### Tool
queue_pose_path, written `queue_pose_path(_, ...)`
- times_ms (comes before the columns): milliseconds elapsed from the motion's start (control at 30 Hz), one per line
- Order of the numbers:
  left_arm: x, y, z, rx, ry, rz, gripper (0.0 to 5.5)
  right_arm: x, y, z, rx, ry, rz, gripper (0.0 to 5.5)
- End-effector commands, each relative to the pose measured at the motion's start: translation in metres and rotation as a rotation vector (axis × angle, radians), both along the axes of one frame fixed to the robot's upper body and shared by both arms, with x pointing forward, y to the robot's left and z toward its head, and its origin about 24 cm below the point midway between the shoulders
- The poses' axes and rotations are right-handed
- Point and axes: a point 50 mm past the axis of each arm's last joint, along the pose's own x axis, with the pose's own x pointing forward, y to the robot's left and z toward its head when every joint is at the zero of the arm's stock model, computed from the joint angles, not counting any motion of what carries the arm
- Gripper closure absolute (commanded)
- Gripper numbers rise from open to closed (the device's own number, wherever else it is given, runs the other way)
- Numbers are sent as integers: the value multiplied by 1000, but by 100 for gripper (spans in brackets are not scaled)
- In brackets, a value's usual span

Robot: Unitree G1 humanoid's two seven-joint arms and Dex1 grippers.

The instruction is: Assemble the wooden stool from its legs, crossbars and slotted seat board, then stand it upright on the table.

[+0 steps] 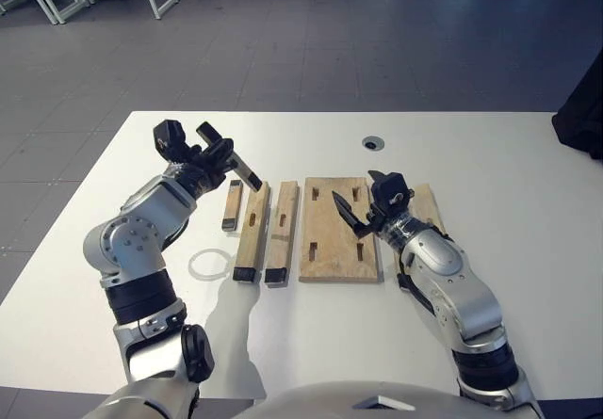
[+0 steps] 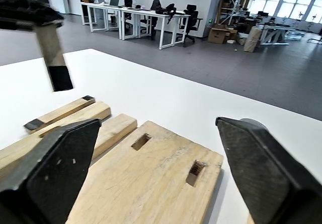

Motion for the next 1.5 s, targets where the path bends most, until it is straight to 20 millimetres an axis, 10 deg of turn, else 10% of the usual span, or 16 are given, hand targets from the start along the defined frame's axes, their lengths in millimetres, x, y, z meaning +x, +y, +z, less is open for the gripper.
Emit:
queue_pose_path(33, -6, -15, -23, 139, 35, 12, 509, 4, -4, -1, -38, -7, -84, 67)
queue_pose_path(900, -30, -30, -45, 386, -4, 47, 509, 3, -7, -5, -91, -2, -115, 67)
queue_pose_path(1167, -72, -17, -111, 556, 31, 42, 509, 3, -10, -5, -101, -8, -125, 67)
queue_pose_path(1500, -74, -20, -136, 515, 39, 51, 509, 4, -11, -3, -107, -16, -135, 67)
